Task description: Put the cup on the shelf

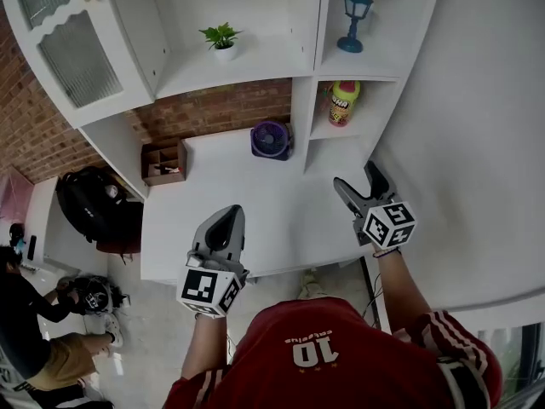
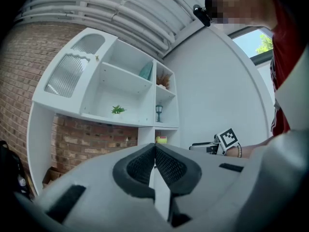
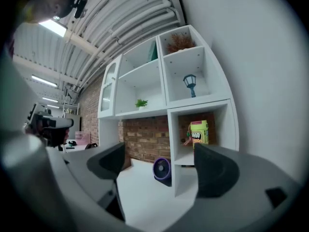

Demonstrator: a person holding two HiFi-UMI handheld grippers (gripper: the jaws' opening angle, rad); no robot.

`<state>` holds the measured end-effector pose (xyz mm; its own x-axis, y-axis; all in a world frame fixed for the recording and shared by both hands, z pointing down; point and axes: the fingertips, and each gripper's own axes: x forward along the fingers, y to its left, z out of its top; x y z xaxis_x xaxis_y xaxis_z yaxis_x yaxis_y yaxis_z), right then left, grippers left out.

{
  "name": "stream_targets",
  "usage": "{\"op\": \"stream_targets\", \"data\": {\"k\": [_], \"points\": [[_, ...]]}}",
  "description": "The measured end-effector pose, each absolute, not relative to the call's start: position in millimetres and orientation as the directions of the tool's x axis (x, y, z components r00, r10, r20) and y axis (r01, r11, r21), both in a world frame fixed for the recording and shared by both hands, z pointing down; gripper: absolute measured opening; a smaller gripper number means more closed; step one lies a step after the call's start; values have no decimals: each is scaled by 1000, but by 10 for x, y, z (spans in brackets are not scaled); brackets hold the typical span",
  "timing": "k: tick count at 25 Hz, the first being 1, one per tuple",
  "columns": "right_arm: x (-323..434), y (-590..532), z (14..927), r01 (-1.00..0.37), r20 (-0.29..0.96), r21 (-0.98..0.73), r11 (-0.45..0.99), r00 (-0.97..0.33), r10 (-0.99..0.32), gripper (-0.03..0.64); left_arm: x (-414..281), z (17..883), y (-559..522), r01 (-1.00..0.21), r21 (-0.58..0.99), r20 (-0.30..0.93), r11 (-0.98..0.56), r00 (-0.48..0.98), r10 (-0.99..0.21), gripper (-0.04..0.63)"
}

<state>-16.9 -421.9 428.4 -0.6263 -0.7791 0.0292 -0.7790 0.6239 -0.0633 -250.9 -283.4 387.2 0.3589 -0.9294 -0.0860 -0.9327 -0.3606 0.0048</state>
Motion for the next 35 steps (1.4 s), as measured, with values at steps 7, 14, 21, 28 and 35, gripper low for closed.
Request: {"op": "stream_targets", "data": {"k": [7, 14, 21, 28, 35], "points": [[-342, -3434, 4143, -758, 5, -32, 652, -652, -758, 430, -2634, 3875, -2339, -928, 14, -108, -372, 368, -924, -2], [-502, -2954, 4013, -721, 3, -5, 693, -693, -721, 430, -2768, 3872, -1921, -941, 35, -129, -336, 329, -935, -2], [-458, -2687, 3680, -692, -41, 52, 720, -721, -691, 430, -2662, 3647, -1611, -957, 11, -167, -291, 285, -944, -2], [86, -2258, 3588, -683, -55, 16, 730, -730, -681, 428, -2194, 3503, -1243, -953, 78, -163, -291, 276, -947, -2], [467, -1931, 3552, -656, -109, -26, 754, -748, -654, 420, -1586, 3417, -969, -964, 13, -139, -267, 262, -955, -2]]}}
